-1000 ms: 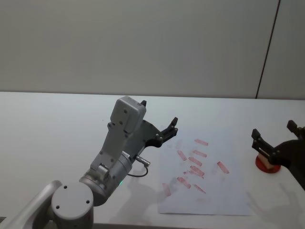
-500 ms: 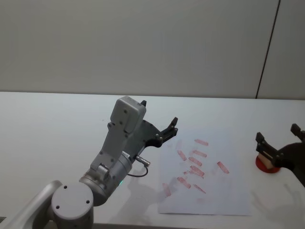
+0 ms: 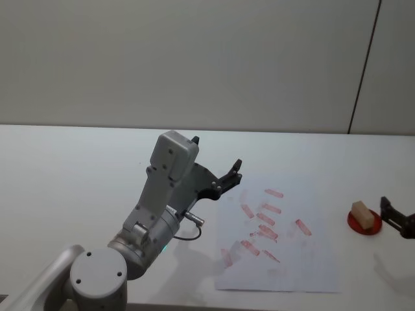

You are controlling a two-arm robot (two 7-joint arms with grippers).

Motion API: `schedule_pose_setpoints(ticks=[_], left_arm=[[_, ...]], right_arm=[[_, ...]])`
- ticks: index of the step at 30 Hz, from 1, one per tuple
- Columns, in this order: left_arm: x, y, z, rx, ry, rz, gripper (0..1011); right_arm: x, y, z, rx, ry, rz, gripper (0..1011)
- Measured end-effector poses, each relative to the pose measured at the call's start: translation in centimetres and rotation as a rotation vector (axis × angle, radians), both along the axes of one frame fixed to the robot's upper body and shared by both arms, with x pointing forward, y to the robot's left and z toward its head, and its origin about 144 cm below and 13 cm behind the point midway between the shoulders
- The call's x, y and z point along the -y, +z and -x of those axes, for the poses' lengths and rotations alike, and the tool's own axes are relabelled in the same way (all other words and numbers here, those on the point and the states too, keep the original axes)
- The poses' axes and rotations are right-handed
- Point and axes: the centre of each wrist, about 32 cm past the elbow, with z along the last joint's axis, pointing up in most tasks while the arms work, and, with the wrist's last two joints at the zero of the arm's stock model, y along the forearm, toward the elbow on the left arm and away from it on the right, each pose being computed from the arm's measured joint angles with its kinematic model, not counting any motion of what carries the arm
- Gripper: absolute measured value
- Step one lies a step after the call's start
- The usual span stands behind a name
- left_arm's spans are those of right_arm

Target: Use the one hand to pick up the stamp and affix it onto the A4 paper.

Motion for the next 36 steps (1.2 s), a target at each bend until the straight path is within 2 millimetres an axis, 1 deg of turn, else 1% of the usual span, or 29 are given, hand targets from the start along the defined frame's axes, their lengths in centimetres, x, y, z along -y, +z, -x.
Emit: schedule_pose_setpoints(ticks=[6, 12, 22, 36], left_arm=[[0.0, 0.0, 0.0, 0.0, 0.0, 0.0, 1002], [0.0, 0.0, 0.0, 0.0, 0.0, 0.0, 1002], [0.0, 0.0, 0.0, 0.0, 0.0, 0.0, 1002], [0.0, 0.0, 0.0, 0.0, 0.0, 0.0, 1002]], right_arm=[[0.7, 0.4, -0.7, -0.051, -0.026, 0.018, 1001], [0.9, 0.7, -1.4, -0.085, -0.026, 0.037, 1001], [0.5, 1.3, -2.8, -0.14, -0.001, 0.059, 1001], [-0.4, 1.1, -4.5, -0.218, 0.003, 0.022, 1001]])
